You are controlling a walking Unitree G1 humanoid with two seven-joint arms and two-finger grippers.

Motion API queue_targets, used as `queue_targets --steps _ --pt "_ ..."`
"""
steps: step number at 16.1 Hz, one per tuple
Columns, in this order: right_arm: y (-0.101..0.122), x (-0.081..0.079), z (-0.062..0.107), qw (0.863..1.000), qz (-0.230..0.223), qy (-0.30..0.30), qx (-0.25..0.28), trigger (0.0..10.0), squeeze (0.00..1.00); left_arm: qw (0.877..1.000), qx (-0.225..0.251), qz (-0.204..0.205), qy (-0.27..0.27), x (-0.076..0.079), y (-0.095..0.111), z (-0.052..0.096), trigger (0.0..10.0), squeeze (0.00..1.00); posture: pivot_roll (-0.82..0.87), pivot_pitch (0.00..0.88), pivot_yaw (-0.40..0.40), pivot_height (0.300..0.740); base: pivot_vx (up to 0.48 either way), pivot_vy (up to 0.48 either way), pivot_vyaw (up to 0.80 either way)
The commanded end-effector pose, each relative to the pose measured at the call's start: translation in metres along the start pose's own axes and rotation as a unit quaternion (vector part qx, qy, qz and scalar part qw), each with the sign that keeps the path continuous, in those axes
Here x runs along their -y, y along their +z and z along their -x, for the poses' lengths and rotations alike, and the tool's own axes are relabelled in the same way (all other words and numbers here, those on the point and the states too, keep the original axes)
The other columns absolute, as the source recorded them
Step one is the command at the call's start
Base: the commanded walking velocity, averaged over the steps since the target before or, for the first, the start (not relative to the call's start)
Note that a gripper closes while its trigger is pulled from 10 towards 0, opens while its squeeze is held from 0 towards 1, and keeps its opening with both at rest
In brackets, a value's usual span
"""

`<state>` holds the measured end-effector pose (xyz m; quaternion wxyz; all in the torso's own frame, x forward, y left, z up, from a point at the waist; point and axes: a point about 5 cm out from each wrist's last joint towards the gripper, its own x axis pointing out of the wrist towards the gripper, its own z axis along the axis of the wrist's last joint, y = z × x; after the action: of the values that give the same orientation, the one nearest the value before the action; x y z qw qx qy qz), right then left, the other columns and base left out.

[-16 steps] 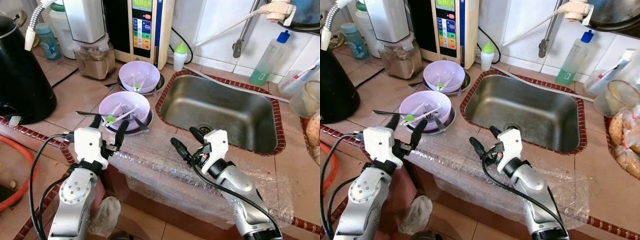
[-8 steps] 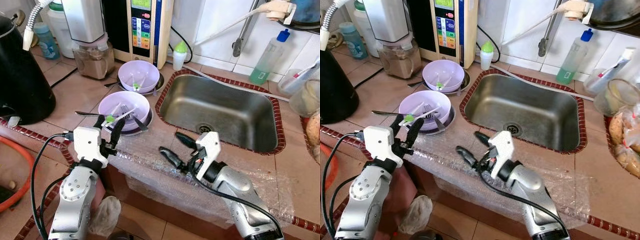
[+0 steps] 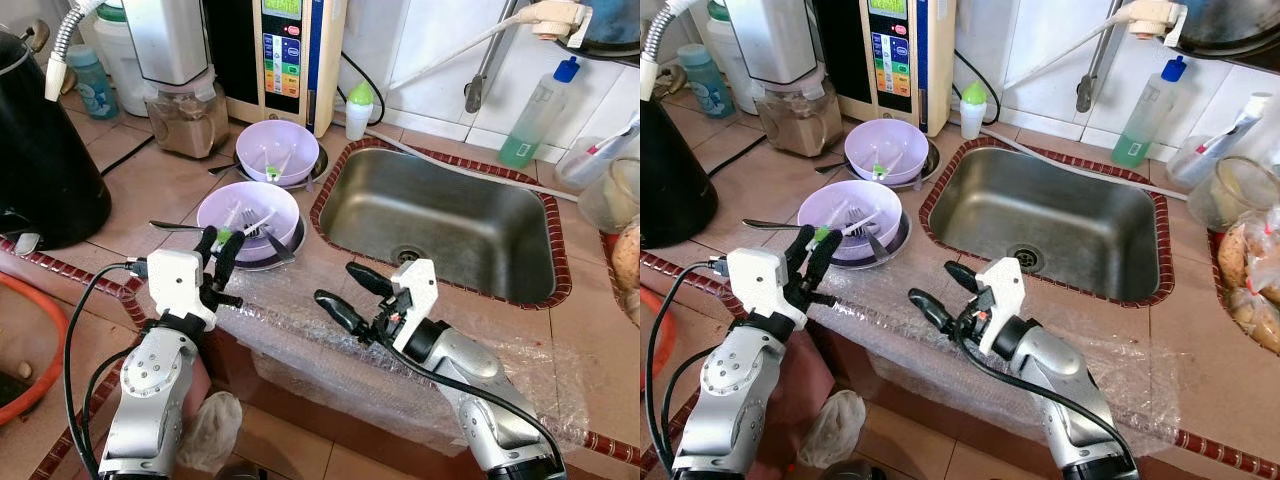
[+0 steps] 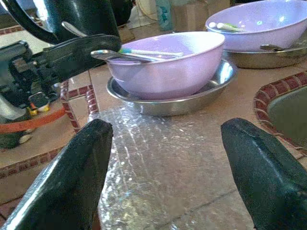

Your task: Kitchen organization

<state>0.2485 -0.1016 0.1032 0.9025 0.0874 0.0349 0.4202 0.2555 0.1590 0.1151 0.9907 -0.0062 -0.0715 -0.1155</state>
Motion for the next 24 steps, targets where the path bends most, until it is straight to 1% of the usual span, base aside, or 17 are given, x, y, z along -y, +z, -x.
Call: queue_targets --steps 1,3,6,9,11,12,13,15,16,17,18,19,20,21,22,23,24 --pt "0.007 -0.003 -0.002 1.000 0.005 0.013 0.010 10.0 0.00 1.000 0.004 -0.004 0.000 0.000 0.002 -0.001 0.0 0.00 0.03 0.000 -0.031 0.740 0.000 0.000 0.00" --pt "0.004 0.000 0.000 1.000 -0.001 0.000 0.009 10.0 0.00 1.000 0.007 -0.002 0.003 -0.002 0.004 0.000 0.0 0.00 0.03 0.000 -0.033 0.740 0.000 0.000 0.00" --pt "0.007 0.003 -0.001 1.000 -0.008 -0.006 0.011 10.0 0.00 1.000 0.011 -0.004 0.006 -0.003 0.006 -0.001 0.0 0.00 0.03 0.000 -0.032 0.740 0.000 0.000 0.00" --pt "0.008 0.013 0.000 0.999 0.000 -0.037 0.013 10.0 0.00 0.998 0.054 -0.021 0.018 -0.005 0.028 -0.008 0.0 0.00 0.03 0.000 -0.031 0.740 0.000 0.000 0.00" --pt "0.011 0.024 0.001 0.997 0.009 -0.072 0.018 10.0 0.00 0.995 0.091 -0.034 0.012 -0.005 0.049 -0.016 0.0 0.00 0.03 0.000 -0.027 0.740 0.000 0.000 0.00" --pt "0.011 0.025 0.001 0.997 0.011 -0.078 0.020 10.0 0.00 0.995 0.096 -0.036 0.011 -0.005 0.052 -0.017 0.0 0.00 0.03 0.000 -0.027 0.740 0.000 0.000 0.00" --pt "0.014 0.033 0.001 0.993 0.014 -0.110 0.029 10.0 0.00 0.993 0.113 -0.038 0.002 -0.003 0.064 -0.022 0.0 0.00 0.03 0.000 -0.025 0.740 0.000 0.000 0.00" --pt "0.021 0.043 0.002 0.987 0.016 -0.151 0.049 10.0 0.00 0.992 0.116 -0.027 -0.036 0.006 0.073 -0.031 0.0 0.00 0.04 0.000 -0.019 0.740 0.000 0.000 0.00" --pt "0.032 0.050 0.002 0.980 0.040 -0.183 0.068 10.0 0.00 0.992 0.096 -0.025 -0.072 0.015 0.075 -0.038 0.0 0.00 0.03 0.000 -0.017 0.740 0.000 0.000 0.00" --pt "0.048 0.057 0.003 0.970 0.084 -0.210 0.089 10.0 0.00 0.992 0.064 -0.036 -0.099 0.022 0.077 -0.048 0.0 0.00 0.03 0.000 -0.015 0.740 0.000 0.000 0.00" --pt "0.058 0.060 0.003 0.964 0.124 -0.214 0.098 10.0 0.00 0.990 0.063 -0.036 -0.118 0.029 0.084 -0.055 0.0 0.00 0.03 0.000 -0.012 0.740 0.000 0.000 0.00" --pt "0.068 0.060 0.002 0.957 0.186 -0.202 0.096 10.0 0.00 0.986 0.064 -0.030 -0.148 0.039 0.092 -0.062 0.0 0.00 0.03 0.000 -0.007 0.740 0.000 0.000 0.00" --pt "0.071 0.059 0.001 0.953 0.215 -0.193 0.092 10.0 0.00 0.984 0.062 -0.028 -0.162 0.043 0.094 -0.065 0.0 0.00 0.03 0.000 -0.007 0.740 0.000 0.000 0.00" --pt "0.076 0.058 0.000 0.939 0.288 -0.172 0.078 10.0 0.00 0.979 0.032 -0.043 -0.197 0.054 0.089 -0.076 0.0 0.00 0.02 0.000 -0.001 0.740 0.000 0.000 0.00" --pt "0.076 0.059 0.000 0.937 0.297 -0.166 0.074 10.0 0.00 0.976 0.024 -0.048 -0.209 0.057 0.088 -0.079 0.0 0.00 0.02 0.000 -0.001 0.740 0.000 0.000 0.00" --pt "0.072 0.057 0.002 0.931 0.333 -0.136 0.051 10.0 0.00 0.973 0.010 -0.053 -0.222 0.062 0.084 -0.084 0.0 0.00 0.01 0.000 0.004 0.740 0.000 0.000 0.00" --pt "0.070 0.056 0.003 0.931 0.340 -0.122 0.042 10.0 0.00 0.973 0.004 -0.052 -0.224 0.063 0.083 -0.086 0.0 0.00 0.01 0.000 0.004 0.740 0.000 0.000 0.00"
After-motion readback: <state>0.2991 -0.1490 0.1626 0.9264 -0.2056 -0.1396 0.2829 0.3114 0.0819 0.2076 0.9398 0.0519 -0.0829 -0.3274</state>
